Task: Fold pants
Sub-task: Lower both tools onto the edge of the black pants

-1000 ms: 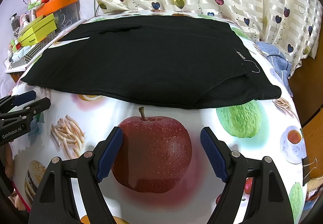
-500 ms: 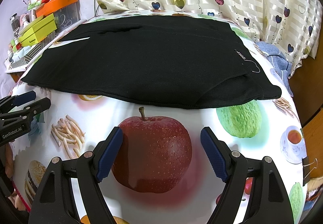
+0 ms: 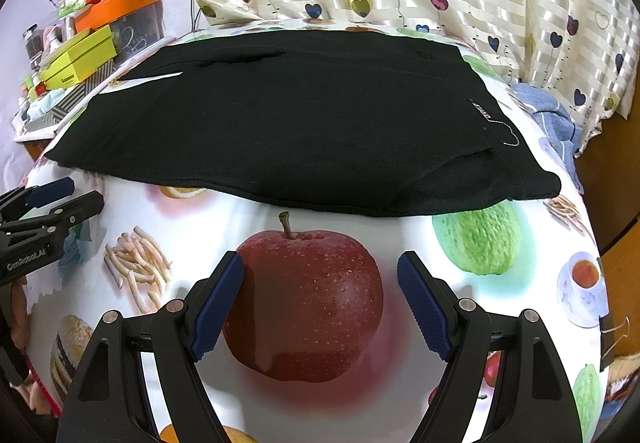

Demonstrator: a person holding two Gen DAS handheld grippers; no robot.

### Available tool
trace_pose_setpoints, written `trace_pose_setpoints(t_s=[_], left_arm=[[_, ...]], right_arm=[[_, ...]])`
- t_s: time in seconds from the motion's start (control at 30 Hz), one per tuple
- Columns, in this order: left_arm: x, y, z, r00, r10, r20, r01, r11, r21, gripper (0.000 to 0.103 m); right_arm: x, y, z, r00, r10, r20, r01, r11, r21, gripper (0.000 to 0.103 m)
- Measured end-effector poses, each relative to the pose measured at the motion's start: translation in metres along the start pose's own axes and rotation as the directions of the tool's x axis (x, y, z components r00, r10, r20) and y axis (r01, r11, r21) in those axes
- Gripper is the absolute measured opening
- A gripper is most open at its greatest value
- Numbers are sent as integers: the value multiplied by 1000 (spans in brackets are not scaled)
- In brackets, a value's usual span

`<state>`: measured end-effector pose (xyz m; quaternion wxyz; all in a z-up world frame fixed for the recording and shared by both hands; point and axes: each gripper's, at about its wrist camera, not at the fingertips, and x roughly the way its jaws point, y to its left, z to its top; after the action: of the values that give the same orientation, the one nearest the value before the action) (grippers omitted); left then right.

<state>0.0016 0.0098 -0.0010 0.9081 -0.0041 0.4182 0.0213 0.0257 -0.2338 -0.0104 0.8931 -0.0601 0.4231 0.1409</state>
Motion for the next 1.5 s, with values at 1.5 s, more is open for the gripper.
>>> trace_pose_setpoints(t_s=[1.5], left_arm=[[-10, 19, 90, 991, 4, 135, -7, 1000, 26, 70]], right_arm=[[-11, 19, 99, 986, 121, 115, -105, 985, -139, 79]])
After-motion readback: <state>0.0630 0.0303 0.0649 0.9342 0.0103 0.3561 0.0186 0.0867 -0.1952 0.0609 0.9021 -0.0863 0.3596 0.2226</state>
